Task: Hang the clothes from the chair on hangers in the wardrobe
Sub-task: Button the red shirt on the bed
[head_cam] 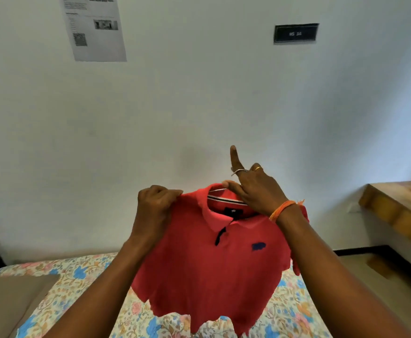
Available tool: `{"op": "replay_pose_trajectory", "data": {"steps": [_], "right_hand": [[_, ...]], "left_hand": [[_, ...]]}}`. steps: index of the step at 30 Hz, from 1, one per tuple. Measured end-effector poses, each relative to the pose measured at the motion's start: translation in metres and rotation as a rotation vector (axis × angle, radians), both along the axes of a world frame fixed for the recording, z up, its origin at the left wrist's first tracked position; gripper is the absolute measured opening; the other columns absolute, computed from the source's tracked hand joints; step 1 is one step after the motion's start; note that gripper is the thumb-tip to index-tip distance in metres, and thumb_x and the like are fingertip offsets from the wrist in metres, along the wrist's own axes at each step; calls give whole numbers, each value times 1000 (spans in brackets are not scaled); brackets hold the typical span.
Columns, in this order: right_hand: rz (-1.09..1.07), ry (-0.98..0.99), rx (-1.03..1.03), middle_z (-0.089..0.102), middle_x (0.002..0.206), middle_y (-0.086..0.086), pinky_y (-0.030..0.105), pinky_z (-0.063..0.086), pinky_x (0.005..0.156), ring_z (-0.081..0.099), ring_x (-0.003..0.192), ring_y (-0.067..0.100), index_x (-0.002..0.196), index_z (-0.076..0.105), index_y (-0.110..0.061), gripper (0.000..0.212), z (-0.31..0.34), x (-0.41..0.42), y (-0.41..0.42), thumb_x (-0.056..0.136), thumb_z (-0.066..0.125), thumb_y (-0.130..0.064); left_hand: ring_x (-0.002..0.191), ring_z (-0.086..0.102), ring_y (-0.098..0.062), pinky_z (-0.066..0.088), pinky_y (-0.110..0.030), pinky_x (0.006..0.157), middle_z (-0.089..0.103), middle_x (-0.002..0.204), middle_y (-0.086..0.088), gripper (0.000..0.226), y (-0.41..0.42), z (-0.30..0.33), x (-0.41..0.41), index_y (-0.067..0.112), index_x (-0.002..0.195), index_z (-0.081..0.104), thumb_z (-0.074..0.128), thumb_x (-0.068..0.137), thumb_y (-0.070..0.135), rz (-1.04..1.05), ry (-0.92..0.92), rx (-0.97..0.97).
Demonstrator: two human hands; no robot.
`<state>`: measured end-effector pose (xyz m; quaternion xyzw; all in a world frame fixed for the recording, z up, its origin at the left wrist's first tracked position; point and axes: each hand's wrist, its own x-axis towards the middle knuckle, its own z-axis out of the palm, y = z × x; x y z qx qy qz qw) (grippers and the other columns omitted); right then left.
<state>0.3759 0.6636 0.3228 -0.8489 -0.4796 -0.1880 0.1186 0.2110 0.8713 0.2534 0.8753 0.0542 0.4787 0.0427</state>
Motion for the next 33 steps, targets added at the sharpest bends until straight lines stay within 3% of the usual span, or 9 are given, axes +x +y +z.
{"op": "replay_pose_trajectory", "data": {"steps": [4, 6, 10, 13, 15, 21, 26, 30, 33], "right_hand": [[-30, 28, 56, 66, 86, 8, 46, 48, 74, 52, 89, 31, 154, -22, -27, 80, -1, -33, -19, 98, 22, -64], [-112, -72, 72, 67, 94, 9, 45, 47, 73, 54, 90, 32, 154, -21, -22, 78, -3, -54, -33, 102, 26, -56], [-253, -66, 85, 67, 105, 7, 44, 47, 74, 54, 99, 33, 153, -22, -24, 76, -7, -89, -75, 104, 29, -51], [-368, -14, 147, 66, 99, 9, 51, 49, 79, 53, 100, 36, 154, -22, -25, 78, -3, -107, -119, 104, 33, -49], [-473, -25, 160, 67, 102, 11, 46, 47, 78, 55, 101, 38, 155, -21, -22, 80, 5, -119, -153, 104, 34, -49], [-721, -77, 149, 70, 101, 10, 38, 41, 68, 62, 98, 36, 157, -13, -20, 78, 30, -182, -254, 102, 33, -52], [-880, -126, 93, 69, 110, 5, 38, 38, 66, 63, 101, 32, 158, 8, -20, 66, 53, -246, -341, 104, 33, -49], [-1033, -210, 80, 67, 116, 1, 49, 48, 84, 55, 110, 33, 159, 1, -18, 74, 63, -286, -423, 102, 32, -54], [-1087, -167, 105, 60, 116, 3, 52, 48, 86, 54, 112, 32, 159, -2, -20, 74, 68, -324, -488, 102, 33, -54]], "left_hand": [[80, 61, -31, 36, -37, 71, 71, 81, 0, 22, -22, 0, -15, 13, 81, 71, 60, 70, -3, 17, -63, -31], [82, 58, -32, 32, -36, 71, 67, 84, 0, 23, -32, -2, -24, 15, 76, 64, 62, 65, -5, 1, -63, -44], [93, 49, -30, 34, -40, 77, 57, 98, -8, 24, -87, -6, -35, 15, 91, 60, 63, 69, 9, -59, -126, -100], [81, 49, -26, 42, -42, 72, 50, 88, -3, 19, -155, -22, -43, 14, 86, 52, 67, 76, 9, -321, -176, -379], [78, 50, -21, 47, -44, 70, 47, 86, 3, 17, -203, -45, -49, 15, 85, 52, 68, 80, 19, -494, -95, -594], [96, 55, -27, 46, -41, 84, 62, 98, -6, 75, -340, -89, -52, 10, 103, 62, 62, 66, 75, -598, 321, -609], [73, 60, -38, 46, -42, 64, 62, 75, -16, 27, -429, -68, -56, 8, 78, 66, 72, 85, 33, -688, 260, -443], [81, 57, -33, 48, -47, 72, 62, 83, -4, 24, -498, -62, -85, 16, 91, 65, 55, 85, 37, -940, 282, -483], [76, 54, -22, 48, -47, 72, 56, 79, 5, 21, -556, -48, -124, 18, 83, 58, 60, 84, 38, -1142, 254, -534]]}}
